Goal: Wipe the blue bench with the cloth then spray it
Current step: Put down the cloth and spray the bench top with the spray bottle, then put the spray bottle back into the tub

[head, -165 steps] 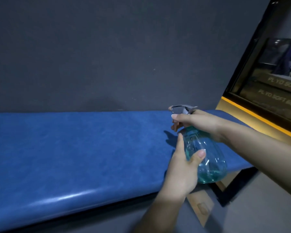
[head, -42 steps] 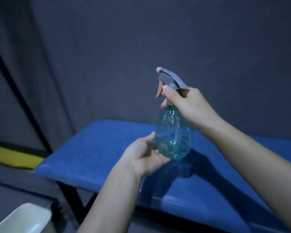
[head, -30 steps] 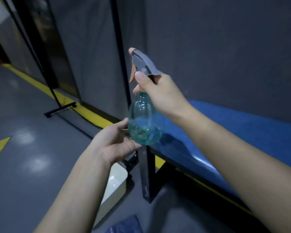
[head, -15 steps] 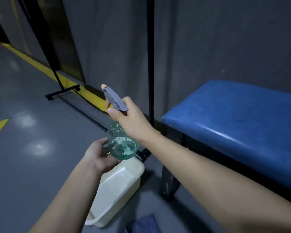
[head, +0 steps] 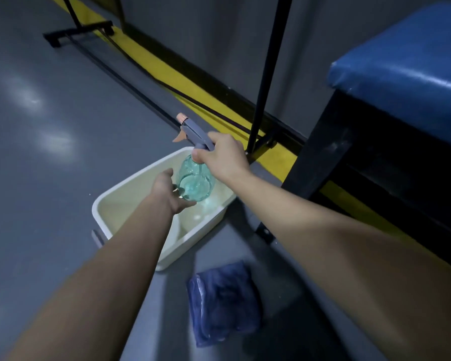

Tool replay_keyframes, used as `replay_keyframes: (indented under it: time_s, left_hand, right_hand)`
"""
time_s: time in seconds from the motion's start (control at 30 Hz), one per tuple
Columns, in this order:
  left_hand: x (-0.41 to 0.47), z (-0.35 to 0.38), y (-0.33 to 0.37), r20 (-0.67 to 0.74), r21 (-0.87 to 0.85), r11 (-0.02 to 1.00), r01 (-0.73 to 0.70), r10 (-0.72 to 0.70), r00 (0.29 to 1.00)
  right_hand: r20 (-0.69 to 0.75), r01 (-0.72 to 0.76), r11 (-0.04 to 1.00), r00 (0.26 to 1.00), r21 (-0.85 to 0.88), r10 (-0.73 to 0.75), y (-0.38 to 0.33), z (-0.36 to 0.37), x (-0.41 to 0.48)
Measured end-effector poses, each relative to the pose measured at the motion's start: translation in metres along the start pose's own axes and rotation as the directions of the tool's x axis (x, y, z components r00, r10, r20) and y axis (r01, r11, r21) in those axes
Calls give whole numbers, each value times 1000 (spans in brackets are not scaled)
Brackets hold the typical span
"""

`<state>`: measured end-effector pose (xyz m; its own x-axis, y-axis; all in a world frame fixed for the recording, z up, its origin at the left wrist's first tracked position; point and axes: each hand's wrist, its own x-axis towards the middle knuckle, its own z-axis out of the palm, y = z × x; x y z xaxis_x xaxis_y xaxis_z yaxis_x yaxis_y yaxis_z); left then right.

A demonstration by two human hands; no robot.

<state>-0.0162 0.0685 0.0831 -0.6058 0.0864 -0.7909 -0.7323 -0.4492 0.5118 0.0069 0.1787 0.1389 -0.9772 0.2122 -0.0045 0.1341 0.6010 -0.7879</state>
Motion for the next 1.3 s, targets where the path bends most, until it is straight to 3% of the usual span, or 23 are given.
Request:
replay_keyframes:
  time_s: [0.5,0.87,1.17,1.23,1.3]
  left_hand:
    - [41,1,-31,9,-76,996,37,-37,999]
    - [44,0,-38,-32,-154,987,54,-60,998]
    - [29,0,-37,-83,-134,991,29,-40,996]
    - [17,4,-36,-130,-60,998,-26,18,991]
    - [1,8,-37,-182,74,981,-177,188,965]
  right_hand:
    - [87,-11,983,996,-181,28,39,37,13]
    - [178,-137,960,967,-244,184,55,48,12]
    - [199,-171,947,953,-272,229,48,49,8]
    - [80,-103,935,987,-338,138,44,46,0]
    - [-71,50,953,995,-300,-74,46,41,-14]
